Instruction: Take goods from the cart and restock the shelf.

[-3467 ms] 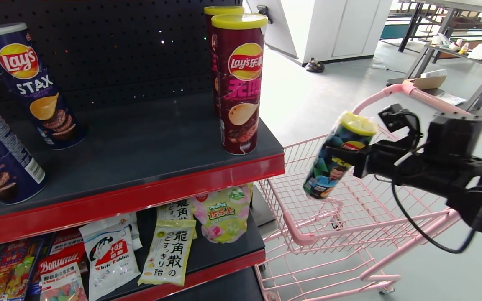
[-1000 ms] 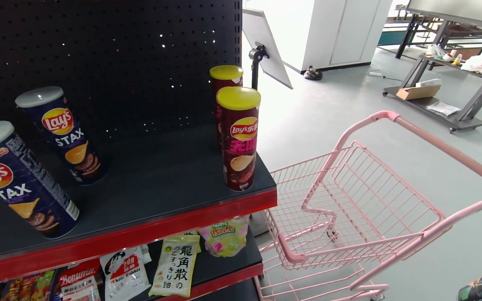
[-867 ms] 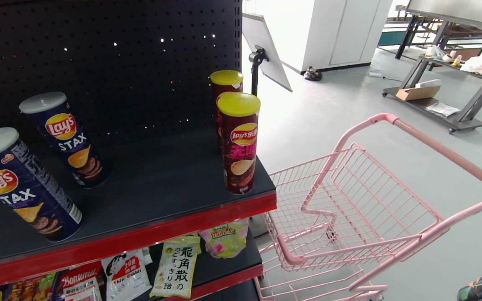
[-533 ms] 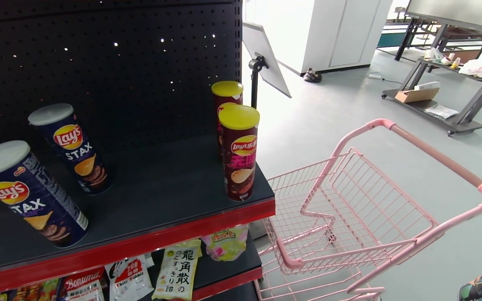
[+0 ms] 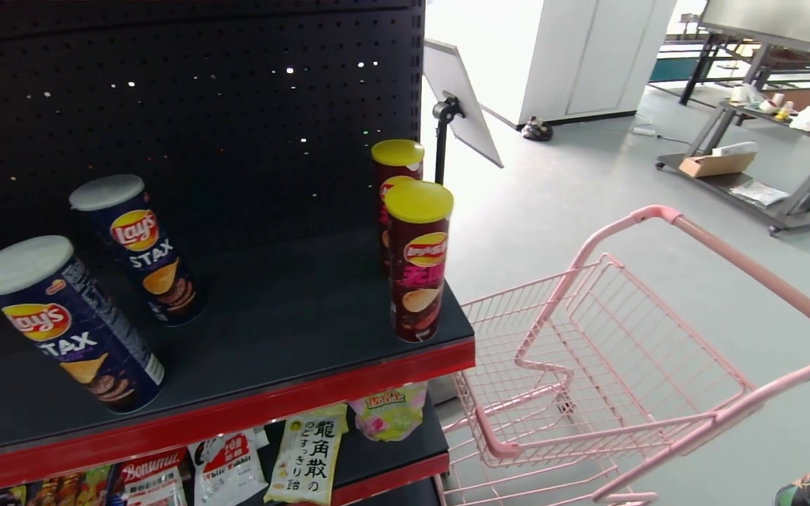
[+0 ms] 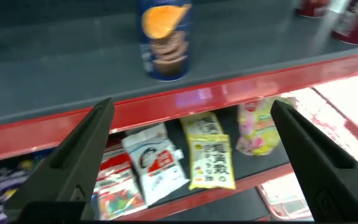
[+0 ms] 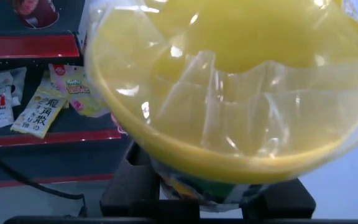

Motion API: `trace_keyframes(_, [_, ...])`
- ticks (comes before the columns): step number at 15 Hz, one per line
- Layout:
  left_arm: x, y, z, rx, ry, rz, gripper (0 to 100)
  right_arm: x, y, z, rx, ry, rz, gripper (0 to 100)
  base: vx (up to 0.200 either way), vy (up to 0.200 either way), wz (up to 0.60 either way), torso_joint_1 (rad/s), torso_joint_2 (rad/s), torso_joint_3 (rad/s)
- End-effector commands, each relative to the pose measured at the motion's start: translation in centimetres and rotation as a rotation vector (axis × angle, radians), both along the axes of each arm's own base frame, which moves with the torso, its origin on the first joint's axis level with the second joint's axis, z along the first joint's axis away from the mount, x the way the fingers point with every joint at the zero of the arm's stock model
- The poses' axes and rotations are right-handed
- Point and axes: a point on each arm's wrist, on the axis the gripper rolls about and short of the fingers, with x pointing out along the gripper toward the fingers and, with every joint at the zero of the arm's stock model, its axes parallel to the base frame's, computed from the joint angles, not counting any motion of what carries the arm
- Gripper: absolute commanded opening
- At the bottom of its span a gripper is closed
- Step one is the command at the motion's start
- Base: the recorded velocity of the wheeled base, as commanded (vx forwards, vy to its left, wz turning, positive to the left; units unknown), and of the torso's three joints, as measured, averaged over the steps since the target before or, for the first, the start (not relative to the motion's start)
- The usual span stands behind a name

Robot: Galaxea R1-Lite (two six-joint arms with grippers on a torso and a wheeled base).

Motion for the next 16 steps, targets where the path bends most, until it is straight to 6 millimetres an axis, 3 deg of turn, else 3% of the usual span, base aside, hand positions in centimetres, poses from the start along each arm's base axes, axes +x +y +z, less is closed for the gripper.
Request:
trace_keyframes(1, [0.01, 0.0, -0.01, 0.0, 0.001, 0.0, 100, 0.03, 0.0, -0.11, 0.0, 0.005, 0.0, 0, 0.0, 0.0, 0.6, 0.002, 0.0, -0.002])
trace_keyframes(4, [0.01, 0.0, -0.01, 0.0, 0.001, 0.0, 100, 0.09, 0.01, 0.23, 0.001, -0.005, 0.011, 0, 0.0, 0.0, 0.6, 0.01, 0.0, 0.001])
trace_keyframes(10, [0.01, 0.0, -0.01, 0.0, 0.001, 0.0, 100, -0.16, 0.02, 0.07, 0.005, -0.013, 0.011, 0, 0.0, 0.0, 0.0, 0.0, 0.0, 0.0])
trace_keyframes(14, [0.01, 0.0, -0.01, 0.0, 0.001, 0.0, 100, 0.27, 0.02, 0.03, 0.002, -0.056, 0.029, 0, -0.2, 0.0, 0.0, 0.01, 0.0, -0.001])
trace_keyframes(16, [0.01, 0.0, -0.01, 0.0, 0.001, 0.0, 100, 0.39, 0.19, 0.36, 0.016, -0.055, 0.142, 0, -0.2, 0.0, 0.0, -0.005, 0.0, 0.005])
